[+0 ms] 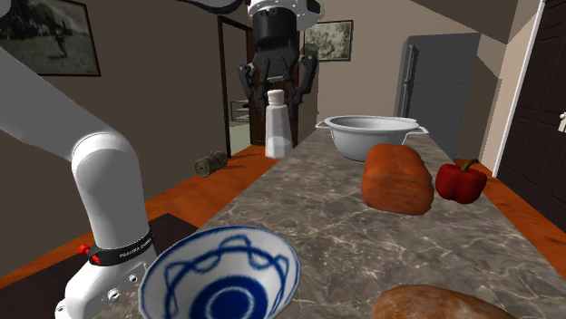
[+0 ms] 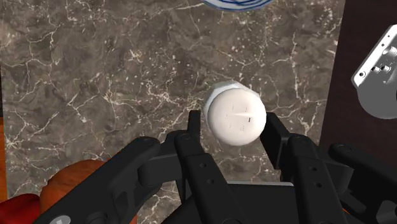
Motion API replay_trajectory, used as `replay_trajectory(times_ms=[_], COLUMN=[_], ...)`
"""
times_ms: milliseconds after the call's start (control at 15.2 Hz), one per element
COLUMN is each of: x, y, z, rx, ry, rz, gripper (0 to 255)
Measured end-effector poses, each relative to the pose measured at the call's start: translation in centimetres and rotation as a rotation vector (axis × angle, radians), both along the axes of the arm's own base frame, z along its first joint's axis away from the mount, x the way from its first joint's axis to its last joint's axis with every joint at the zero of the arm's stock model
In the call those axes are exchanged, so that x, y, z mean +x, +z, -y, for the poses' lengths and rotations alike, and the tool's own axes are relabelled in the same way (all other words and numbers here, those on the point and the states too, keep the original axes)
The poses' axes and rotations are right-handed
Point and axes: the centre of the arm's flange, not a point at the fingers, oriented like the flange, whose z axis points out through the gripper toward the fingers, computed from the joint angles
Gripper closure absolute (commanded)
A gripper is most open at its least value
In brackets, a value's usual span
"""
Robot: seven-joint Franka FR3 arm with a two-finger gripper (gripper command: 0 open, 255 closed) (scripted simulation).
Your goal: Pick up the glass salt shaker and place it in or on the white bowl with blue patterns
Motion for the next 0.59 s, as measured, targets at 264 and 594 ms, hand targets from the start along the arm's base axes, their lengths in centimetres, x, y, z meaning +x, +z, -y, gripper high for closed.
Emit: replay_trajectory(times_ms=[264, 594], x=[-5.0, -11.5], y=[0.3, 0.4], z=[1.8, 3.6], rx=[0.0, 0.0], ry=[0.0, 0.0], rz=[0.001, 0.001], gripper=[255, 255])
